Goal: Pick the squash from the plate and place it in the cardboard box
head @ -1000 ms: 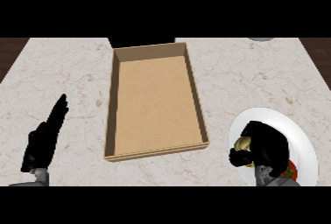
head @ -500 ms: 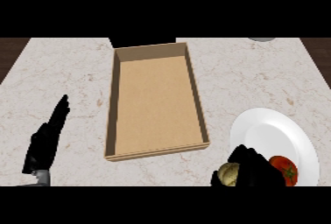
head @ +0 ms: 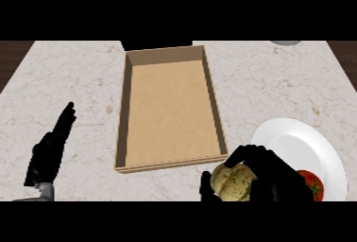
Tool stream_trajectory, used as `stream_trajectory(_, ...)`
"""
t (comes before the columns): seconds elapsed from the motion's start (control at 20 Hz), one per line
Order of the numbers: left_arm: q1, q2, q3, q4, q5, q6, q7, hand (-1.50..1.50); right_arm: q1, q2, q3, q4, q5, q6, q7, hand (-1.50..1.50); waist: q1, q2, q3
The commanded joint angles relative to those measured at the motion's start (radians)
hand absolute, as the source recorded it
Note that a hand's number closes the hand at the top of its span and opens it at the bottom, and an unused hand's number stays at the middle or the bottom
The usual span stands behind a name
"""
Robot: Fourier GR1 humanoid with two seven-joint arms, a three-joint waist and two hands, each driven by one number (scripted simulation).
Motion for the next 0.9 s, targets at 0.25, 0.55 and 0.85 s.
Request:
stream_trajectory(0.25,-0.004,-0.02,-0.014,-0.027,-0.021,0.004,0.025,0.0,-0.445,0.01,-0.121,0.201,-0.234,-0.013,0.21,1.5,0.011,0.002,0.0)
stream_trajectory(0.55,-0.009,0.008,0.006,-0.004,-0.005,-0.032,0.018,0.0,-0.615,0.01,-0.254,0.435,-0.338,-0.08,0.187,1.5,0.019,0.003,0.0)
stream_trajectory(0.85,-0.064,-0.056,-0.024,0.064,-0.043,0.024,-0.028,0.0,-0.774,0.01,-0.312,0.755,-0.468,-0.204,0.136,1.5,0.027,0.008,0.0)
